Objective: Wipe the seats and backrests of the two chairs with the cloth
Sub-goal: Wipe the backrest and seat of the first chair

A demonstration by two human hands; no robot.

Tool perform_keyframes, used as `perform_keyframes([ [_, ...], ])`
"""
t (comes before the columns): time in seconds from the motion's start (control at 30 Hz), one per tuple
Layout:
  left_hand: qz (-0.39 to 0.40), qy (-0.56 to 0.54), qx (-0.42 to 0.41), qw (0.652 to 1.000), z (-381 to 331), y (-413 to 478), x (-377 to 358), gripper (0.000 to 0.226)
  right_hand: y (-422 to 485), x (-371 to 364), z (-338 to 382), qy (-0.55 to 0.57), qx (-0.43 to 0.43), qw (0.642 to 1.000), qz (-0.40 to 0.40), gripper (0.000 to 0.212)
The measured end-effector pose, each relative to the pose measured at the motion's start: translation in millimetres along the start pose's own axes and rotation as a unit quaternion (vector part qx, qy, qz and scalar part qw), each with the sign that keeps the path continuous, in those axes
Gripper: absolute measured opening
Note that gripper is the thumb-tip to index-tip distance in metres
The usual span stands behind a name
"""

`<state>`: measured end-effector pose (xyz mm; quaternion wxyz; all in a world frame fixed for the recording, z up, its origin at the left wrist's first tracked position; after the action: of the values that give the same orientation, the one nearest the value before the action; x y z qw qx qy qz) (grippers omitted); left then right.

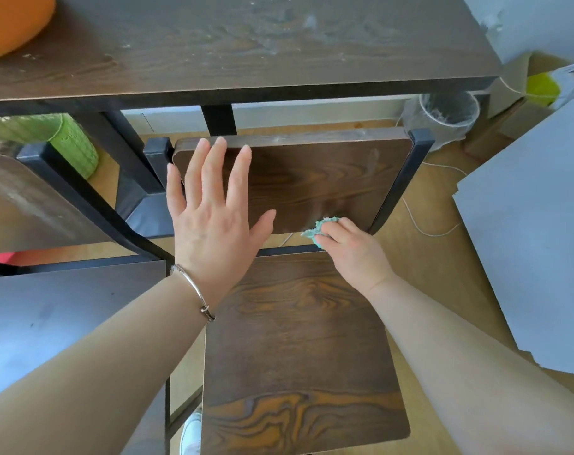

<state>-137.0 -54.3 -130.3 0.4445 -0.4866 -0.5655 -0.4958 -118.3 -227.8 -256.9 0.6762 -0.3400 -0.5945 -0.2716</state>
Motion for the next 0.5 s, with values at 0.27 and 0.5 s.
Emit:
perform_keyframes([
  [0.27,0.027,-0.014,-0.018,0.999,-36.7,11.4,2.8,0.083,-9.9,103.4,-60.4,0.262,-0.129,0.942,-0.166,0.02],
  [0.5,0.022,-0.027,-0.023,0.999,-50.1,16.9,2.7,0.082,-10.3,143.0,-56.0,0.092,-0.026,0.974,-0.207,0.039],
])
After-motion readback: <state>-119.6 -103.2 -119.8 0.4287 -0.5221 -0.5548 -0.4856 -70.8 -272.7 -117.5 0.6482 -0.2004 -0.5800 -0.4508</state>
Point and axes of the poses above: each hand's wrist, its own y-axis towards the middle knuckle, its own x-axis out of the back of the hand, z = x × y, the point moved 10 cm from there along y, towards the middle knuckle, and after that the axes turned 11 degrees about z, right-handed, at the moved point
